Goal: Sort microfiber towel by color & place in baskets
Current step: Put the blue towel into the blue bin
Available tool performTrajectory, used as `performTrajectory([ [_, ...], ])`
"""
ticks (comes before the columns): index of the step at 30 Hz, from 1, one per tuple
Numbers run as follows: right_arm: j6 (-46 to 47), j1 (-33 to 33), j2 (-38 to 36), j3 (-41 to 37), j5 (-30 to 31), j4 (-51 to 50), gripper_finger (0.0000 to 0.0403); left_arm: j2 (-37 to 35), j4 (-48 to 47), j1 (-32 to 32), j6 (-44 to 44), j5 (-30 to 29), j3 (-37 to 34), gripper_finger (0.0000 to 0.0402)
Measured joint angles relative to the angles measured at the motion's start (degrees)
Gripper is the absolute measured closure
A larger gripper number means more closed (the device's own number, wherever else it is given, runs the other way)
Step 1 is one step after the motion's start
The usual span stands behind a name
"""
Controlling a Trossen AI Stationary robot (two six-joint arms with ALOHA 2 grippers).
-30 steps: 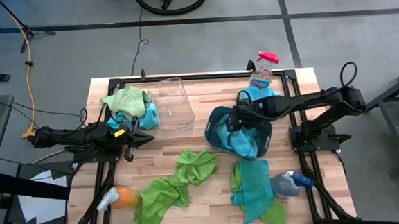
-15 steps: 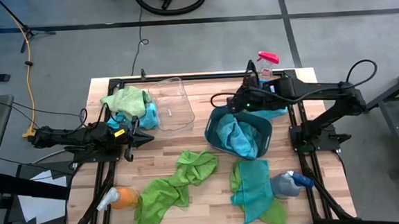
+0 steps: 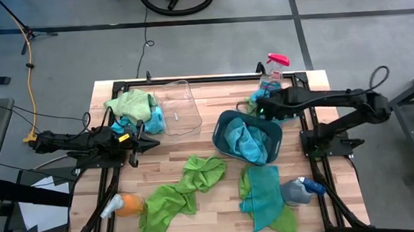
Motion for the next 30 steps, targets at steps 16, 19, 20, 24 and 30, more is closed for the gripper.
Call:
performTrajectory([
  [16,-16.4,-26.8,-5.2,-13.8,-7.1,23.2,0.0188,0.0,0.0,0.0,0.0,0.0,0.0,0.0401],
  [19,-18.9,-28.3,-4.5,-13.8,-7.1,22.6,0.0188,0.0,0.0,0.0,0.0,0.0,0.0,0.0401],
  [20,-19.5,-28.6,-4.3,-13.8,-7.1,22.6,0.0188,0.0,0.0,0.0,0.0,0.0,0.0,0.0401],
  [24,-21.1,-29.5,-3.4,-13.8,-6.9,22.7,0.0188,0.0,0.0,0.0,0.0,0.0,0.0,0.0401],
  [30,-22.8,-29.9,-0.1,-13.8,-8.8,24.1,0.0188,0.0,0.0,0.0,0.0,0.0,0.0,0.0401],
])
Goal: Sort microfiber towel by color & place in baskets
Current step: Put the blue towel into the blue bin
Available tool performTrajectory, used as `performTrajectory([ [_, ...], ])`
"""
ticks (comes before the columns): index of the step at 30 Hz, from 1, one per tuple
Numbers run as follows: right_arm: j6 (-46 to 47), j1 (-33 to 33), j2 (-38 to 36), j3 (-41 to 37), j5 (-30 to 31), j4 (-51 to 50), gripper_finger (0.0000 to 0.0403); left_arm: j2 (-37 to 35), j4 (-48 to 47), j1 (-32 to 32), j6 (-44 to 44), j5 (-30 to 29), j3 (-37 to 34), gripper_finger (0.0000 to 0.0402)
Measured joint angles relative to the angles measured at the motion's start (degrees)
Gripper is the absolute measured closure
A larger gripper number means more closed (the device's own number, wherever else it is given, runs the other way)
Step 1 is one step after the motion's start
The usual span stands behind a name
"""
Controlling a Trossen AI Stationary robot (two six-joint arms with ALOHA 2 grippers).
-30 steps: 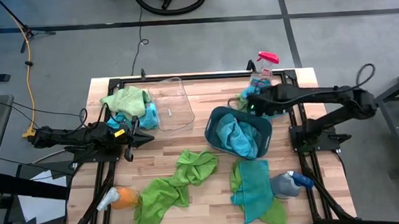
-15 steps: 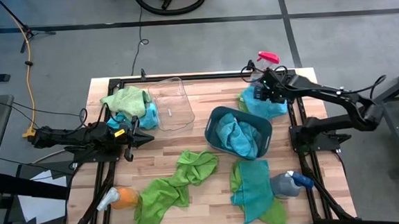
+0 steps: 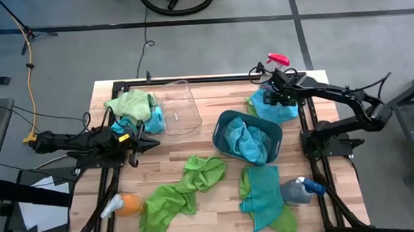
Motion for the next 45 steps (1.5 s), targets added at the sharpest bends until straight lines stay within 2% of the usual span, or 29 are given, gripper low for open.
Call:
performTrajectory([
  [6,-0.9,0.0,2.3,0.0,-0.8,2.3,0.0191,0.0,0.0,0.0,0.0,0.0,0.0,0.0401],
  [9,-1.1,0.0,2.6,0.0,-0.5,2.2,0.0217,0.0,0.0,0.0,0.0,0.0,0.0,0.0401],
  [11,-1.0,0.0,2.6,0.0,-0.3,2.2,0.0254,0.0,0.0,0.0,0.0,0.0,0.0,0.0401],
  [15,-3.3,0.3,2.6,0.0,-0.3,1.7,0.0372,0.0,0.0,0.0,0.0,0.0,0.0,0.0401],
  [16,-3.9,0.5,2.5,0.0,-0.3,1.7,0.0386,0.0,0.0,0.0,0.0,0.0,0.0,0.0401],
  [19,-3.7,1.2,1.3,0.0,-0.4,1.0,0.0383,0.0,0.0,0.0,0.0,0.0,0.0,0.0401],
  [23,-3.9,2.2,-1.7,0.0,-0.4,0.1,0.0398,0.0,0.0,0.0,0.0,0.0,0.0,0.0401],
  [32,-2.0,5.8,-15.6,2.2,-0.3,-3.6,0.0401,0.0,0.0,0.0,0.0,0.0,0.0,0.0401],
  [38,-4.1,9.7,-21.0,11.8,1.7,-5.8,0.0402,0.0,0.0,0.0,0.0,0.0,0.0,0.0401],
  [45,-9.9,15.3,-19.9,28.2,4.5,-3.8,0.0402,0.0,0.0,0.0,0.0,0.0,0.0,0.0401],
])
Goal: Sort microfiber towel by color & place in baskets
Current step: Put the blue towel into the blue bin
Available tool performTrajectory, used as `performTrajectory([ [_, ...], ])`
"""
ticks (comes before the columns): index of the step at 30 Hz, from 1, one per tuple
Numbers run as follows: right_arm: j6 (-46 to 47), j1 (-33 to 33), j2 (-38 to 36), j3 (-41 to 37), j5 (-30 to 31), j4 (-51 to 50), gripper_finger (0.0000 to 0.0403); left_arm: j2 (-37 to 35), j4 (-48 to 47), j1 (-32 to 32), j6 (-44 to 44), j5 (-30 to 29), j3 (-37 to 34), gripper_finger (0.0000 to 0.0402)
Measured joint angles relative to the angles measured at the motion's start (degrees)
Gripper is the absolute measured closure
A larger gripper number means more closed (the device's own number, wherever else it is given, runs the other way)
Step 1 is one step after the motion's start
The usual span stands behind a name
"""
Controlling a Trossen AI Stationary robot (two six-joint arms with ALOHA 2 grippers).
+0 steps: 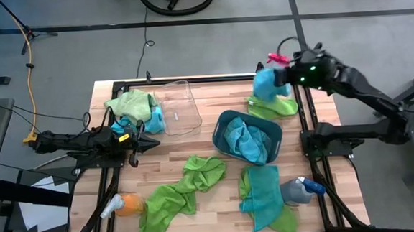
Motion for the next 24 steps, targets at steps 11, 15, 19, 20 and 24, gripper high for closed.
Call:
performTrajectory([
  [11,-5.8,7.3,7.2,16.4,5.5,-2.5,0.0403,0.0,0.0,0.0,0.0,0.0,0.0,0.0401],
  [15,-5.3,10.5,10.0,16.7,4.3,-3.0,0.0403,0.0,0.0,0.0,0.0,0.0,0.0,0.0401],
  [19,-2.4,16.5,13.0,16.7,1.8,-4.5,0.0403,0.0,0.0,0.0,0.0,0.0,0.0,0.0401],
  [20,-1.6,18.2,13.5,16.7,0.6,-4.6,0.0403,0.0,0.0,0.0,0.0,0.0,0.0,0.0401],
  [24,2.0,26.8,15.3,16.7,-3.4,-5.2,0.0403,0.0,0.0,0.0,0.0,0.0,0.0,0.0401],
])
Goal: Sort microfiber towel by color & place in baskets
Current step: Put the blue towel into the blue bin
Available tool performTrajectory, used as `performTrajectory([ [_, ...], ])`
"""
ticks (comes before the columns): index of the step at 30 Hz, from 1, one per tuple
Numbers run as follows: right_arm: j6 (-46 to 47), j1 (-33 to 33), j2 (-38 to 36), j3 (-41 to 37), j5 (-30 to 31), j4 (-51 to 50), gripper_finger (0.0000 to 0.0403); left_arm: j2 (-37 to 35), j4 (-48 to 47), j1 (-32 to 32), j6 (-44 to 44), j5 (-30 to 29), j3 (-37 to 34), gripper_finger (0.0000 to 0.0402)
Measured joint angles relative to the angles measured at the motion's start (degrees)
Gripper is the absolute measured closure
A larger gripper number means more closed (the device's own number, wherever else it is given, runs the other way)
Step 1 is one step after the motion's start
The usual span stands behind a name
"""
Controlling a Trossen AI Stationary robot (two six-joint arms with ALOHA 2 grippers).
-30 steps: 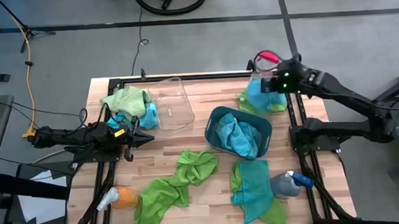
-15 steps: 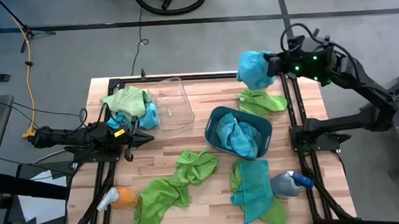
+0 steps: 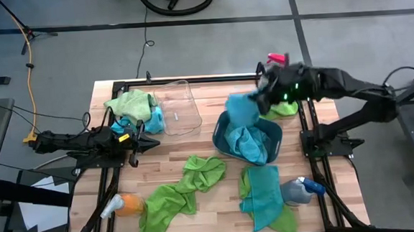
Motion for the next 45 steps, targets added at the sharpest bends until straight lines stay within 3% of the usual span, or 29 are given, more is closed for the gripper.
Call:
performTrajectory([
  [7,9.3,14.7,0.1,0.0,2.5,-6.7,0.0403,0.0,0.0,0.0,0.0,0.0,0.0,0.0401],
  [13,23.7,19.7,0.1,0.0,9.8,-19.8,0.0403,0.0,0.0,0.0,0.0,0.0,0.0,0.0401],
  [22,30.1,17.8,0.8,0.0,11.3,-21.2,0.0403,0.0,0.0,0.0,0.0,0.0,0.0,0.0401],
  [30,28.5,16.8,5.0,0.0,3.2,-21.2,0.0403,0.0,0.0,0.0,0.0,0.0,0.0,0.0401],
  [41,33.1,11.8,13.0,0.0,7.5,-27.1,0.0403,0.0,0.0,0.0,0.0,0.0,0.0,0.0401],
  [45,33.0,10.2,16.4,0.0,6.5,-27.2,0.0403,0.0,0.0,0.0,0.0,0.0,0.0,0.0401],
])
